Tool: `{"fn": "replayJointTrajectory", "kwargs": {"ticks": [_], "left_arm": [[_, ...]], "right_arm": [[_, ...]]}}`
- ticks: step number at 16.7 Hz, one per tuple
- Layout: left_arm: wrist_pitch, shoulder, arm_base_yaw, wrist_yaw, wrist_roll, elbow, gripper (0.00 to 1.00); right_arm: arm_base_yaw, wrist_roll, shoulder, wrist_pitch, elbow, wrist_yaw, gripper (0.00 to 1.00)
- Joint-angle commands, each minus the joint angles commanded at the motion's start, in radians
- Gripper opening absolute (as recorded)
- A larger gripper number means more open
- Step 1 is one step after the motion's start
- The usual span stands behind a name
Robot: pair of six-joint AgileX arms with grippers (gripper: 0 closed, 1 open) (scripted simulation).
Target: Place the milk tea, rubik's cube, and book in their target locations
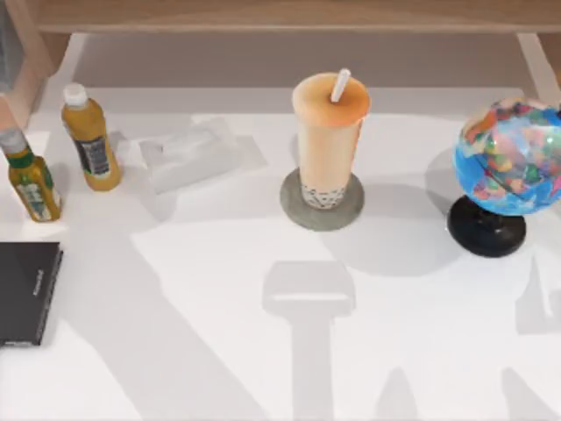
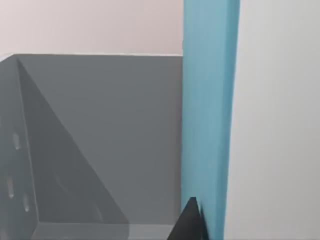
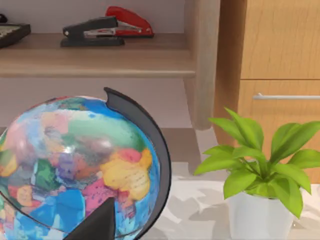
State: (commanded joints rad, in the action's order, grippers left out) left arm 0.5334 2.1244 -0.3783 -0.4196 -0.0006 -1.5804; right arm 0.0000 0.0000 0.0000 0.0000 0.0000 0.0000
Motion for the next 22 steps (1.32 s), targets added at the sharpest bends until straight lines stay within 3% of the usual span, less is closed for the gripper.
{"fn": "replayJointTrajectory", "kwargs": {"ticks": [15,18,22], "left_arm": [[-0.010,-0.068,-0.013,-0.009,0.020,0.031,0.00],[0.005,-0.143,-0.031,0.001,0.108,0.063,0.00],[0.023,-0.288,-0.042,0.042,0.336,0.198,0.00]], "right_arm": [[0.000,0.000,0.000,0.000,0.000,0.000,1.00],[0.000,0.000,0.000,0.000,0.000,0.000,1.00],[0.000,0.000,0.000,0.000,0.000,0.000,1.00]]}}
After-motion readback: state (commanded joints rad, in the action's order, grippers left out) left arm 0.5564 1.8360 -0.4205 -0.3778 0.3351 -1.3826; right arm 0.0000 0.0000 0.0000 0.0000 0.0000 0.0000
